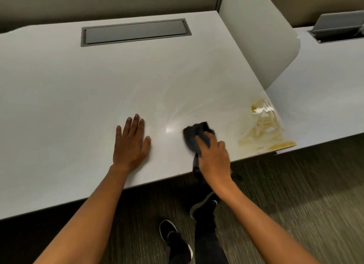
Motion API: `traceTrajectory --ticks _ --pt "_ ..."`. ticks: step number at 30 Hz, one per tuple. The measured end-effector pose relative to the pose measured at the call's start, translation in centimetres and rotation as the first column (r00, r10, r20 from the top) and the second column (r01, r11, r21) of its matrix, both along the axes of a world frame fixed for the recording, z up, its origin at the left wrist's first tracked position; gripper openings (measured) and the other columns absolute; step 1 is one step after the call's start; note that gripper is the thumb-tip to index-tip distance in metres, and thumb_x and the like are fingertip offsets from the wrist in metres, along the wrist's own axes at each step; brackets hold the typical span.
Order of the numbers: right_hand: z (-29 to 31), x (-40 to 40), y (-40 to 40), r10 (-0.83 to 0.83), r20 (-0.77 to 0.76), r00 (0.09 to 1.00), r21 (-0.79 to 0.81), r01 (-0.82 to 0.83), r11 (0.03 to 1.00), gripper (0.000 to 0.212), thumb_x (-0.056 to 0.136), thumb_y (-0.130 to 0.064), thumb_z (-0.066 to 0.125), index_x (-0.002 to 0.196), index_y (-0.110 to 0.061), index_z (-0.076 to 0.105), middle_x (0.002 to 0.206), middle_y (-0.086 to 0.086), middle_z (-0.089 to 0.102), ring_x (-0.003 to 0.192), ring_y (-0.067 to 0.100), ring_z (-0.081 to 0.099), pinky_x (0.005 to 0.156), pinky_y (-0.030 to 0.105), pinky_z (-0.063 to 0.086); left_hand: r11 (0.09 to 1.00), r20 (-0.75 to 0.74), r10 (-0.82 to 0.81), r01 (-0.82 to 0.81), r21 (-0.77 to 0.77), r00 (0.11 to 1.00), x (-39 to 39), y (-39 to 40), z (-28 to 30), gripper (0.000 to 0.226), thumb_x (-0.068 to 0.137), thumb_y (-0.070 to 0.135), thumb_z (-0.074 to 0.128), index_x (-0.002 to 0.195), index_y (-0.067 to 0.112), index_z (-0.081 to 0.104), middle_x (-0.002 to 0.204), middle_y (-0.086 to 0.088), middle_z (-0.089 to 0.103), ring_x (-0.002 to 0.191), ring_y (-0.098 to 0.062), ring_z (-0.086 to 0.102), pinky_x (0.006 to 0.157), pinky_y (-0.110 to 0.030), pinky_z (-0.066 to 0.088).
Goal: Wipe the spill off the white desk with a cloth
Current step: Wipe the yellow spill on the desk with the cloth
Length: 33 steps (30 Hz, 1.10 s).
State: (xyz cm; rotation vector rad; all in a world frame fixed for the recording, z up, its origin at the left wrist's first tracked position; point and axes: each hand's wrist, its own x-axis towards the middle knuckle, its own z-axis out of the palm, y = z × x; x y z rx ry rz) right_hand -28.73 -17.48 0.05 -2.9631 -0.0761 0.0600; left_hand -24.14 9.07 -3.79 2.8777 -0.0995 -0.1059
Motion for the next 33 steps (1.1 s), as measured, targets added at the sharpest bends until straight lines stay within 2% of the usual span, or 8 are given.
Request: traceTrajectory --ticks 5,8,11,14,19,24,28,33 --pt "0.5 4.2 -0.2 -0.240 0.031 0.970 0.075 0.237 0.969 0.053 0.096 -0.010 0.050 0.146 -0.022 0.038 0.153 0.010 0.026 0.111 0.034 0.042 0.089 0.038 0.047 1.000 -0.008 0.000 0.000 0.004 1.000 0.2 -0.1 0.0 0.076 0.094 0.053 0.010 0.160 0.017 0.010 0.169 0.000 -0.002 0.155 -0.019 -0.007 0.125 -0.049 -0.004" --pt "0.1 2.8 2.1 -0.258 0.043 0.965 0.152 0.248 0.957 0.056 0.092 -0.005 0.055 0.144 -0.019 0.041 0.152 0.012 0.028 0.114 0.034 0.042 0.091 0.039 0.048 1.000 0.007 0.000 0.000 -0.007 1.000 0.1 -0.1 -0.1 0.075 0.095 0.052 0.014 0.160 0.015 0.012 0.169 -0.002 0.001 0.155 -0.020 -0.005 0.125 -0.050 -0.003" --pt "-0.3 -1.4 5.1 -0.139 0.002 0.990 0.242 0.134 0.961 0.071 0.081 0.000 0.068 0.144 -0.016 0.041 0.153 0.013 0.028 0.114 0.035 0.043 0.088 0.041 0.051 1.000 0.012 0.004 -0.004 0.000 1.000 0.2 -0.1 -0.1 0.074 0.095 0.052 0.016 0.160 0.015 0.012 0.169 -0.002 0.001 0.156 -0.020 -0.004 0.125 -0.050 -0.002" --pt "-0.5 -5.0 6.5 0.036 -0.051 0.998 0.208 -0.025 0.978 0.089 0.064 -0.007 0.085 0.143 -0.015 0.046 0.150 0.016 0.038 0.111 0.034 0.050 0.080 0.036 0.054 1.000 0.001 0.002 -0.002 0.007 1.000 0.2 -0.1 -0.1 0.072 0.097 0.050 0.018 0.160 0.016 0.011 0.169 -0.002 0.000 0.156 -0.020 -0.005 0.125 -0.050 -0.002" --pt "0.5 -4.3 1.8 0.197 -0.025 0.980 0.082 -0.194 0.978 0.072 0.071 -0.007 0.078 0.137 -0.023 0.054 0.146 0.012 0.047 0.094 0.031 0.057 0.067 0.037 0.053 1.000 -0.005 -0.004 0.004 0.009 1.000 0.0 -0.1 0.3 0.073 0.096 0.050 0.016 0.160 0.015 0.011 0.169 -0.002 -0.001 0.155 -0.020 -0.005 0.125 -0.050 -0.001" --pt "1.1 0.4 -4.8 -0.052 -0.030 0.998 0.048 0.053 0.997 0.057 0.092 -0.015 0.057 0.145 -0.026 0.042 0.155 0.006 0.027 0.112 0.034 0.045 0.085 0.042 0.051 1.000 -0.009 -0.005 0.005 0.015 1.000 0.0 -0.3 0.4 0.074 0.095 0.051 0.018 0.160 0.015 0.010 0.169 -0.002 -0.002 0.155 -0.021 -0.006 0.125 -0.050 -0.002" --pt "1.1 2.8 -3.2 -0.249 0.023 0.968 0.142 0.244 0.959 0.046 0.095 -0.006 0.051 0.139 -0.019 0.048 0.151 0.010 0.029 0.115 0.036 0.041 0.095 0.042 0.046 1.000 -0.011 -0.003 0.003 0.023 1.000 0.0 -0.3 0.3 0.073 0.096 0.050 0.020 0.160 0.015 0.010 0.169 -0.003 -0.003 0.155 -0.021 -0.007 0.125 -0.050 -0.003" --pt "0.5 -1.0 3.8 -0.103 -0.032 0.994 0.270 0.108 0.957 0.064 0.087 0.004 0.057 0.145 -0.019 0.041 0.156 0.010 0.020 0.123 0.032 0.036 0.094 0.036 0.049 0.999 -0.009 -0.002 0.003 0.034 1.000 0.2 -0.3 0.3 0.073 0.096 0.050 0.020 0.160 0.016 0.008 0.169 -0.002 -0.004 0.155 -0.020 -0.008 0.125 -0.049 -0.005"
